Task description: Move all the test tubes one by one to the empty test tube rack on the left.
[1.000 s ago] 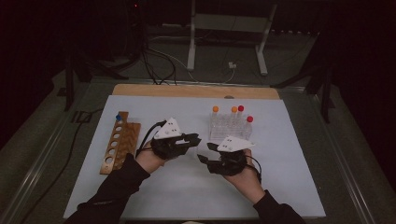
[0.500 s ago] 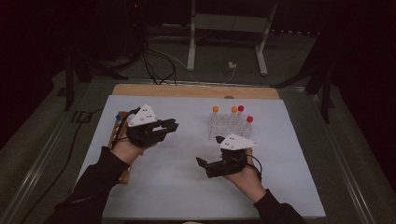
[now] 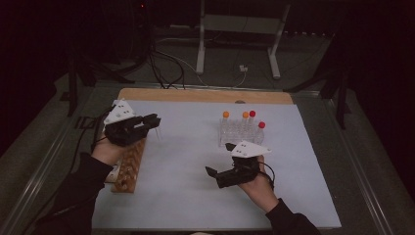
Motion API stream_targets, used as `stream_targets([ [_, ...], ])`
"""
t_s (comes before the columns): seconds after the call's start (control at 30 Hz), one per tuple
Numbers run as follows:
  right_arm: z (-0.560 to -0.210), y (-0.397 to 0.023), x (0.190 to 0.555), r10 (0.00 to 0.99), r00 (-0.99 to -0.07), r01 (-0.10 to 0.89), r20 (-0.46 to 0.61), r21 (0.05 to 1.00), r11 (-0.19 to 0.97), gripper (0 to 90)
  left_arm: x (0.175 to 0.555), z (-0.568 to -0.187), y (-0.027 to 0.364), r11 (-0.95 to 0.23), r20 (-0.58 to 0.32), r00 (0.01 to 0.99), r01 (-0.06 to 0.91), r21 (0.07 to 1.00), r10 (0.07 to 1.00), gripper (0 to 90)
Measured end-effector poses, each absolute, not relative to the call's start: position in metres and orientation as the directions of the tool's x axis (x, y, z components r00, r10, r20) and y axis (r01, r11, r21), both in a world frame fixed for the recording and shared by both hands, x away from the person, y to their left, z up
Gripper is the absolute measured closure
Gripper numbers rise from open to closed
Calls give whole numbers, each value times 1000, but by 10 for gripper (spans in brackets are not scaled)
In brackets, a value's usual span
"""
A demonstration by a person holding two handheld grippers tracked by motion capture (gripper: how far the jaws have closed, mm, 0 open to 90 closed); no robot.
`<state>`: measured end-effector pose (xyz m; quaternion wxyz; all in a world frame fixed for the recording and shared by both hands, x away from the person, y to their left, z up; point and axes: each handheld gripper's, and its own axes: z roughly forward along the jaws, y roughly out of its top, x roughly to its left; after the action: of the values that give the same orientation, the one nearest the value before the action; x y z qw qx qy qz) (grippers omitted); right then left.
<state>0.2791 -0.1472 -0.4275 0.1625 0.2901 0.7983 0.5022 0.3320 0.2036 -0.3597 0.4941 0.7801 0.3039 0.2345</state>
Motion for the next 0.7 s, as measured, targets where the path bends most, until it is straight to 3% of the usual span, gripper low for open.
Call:
stream_targets([
  [0.7, -428, -147, 280, 617, -786, 303, 47, 898, 318, 0, 346, -362, 279, -255, 42, 541, 325, 911, 840, 776],
])
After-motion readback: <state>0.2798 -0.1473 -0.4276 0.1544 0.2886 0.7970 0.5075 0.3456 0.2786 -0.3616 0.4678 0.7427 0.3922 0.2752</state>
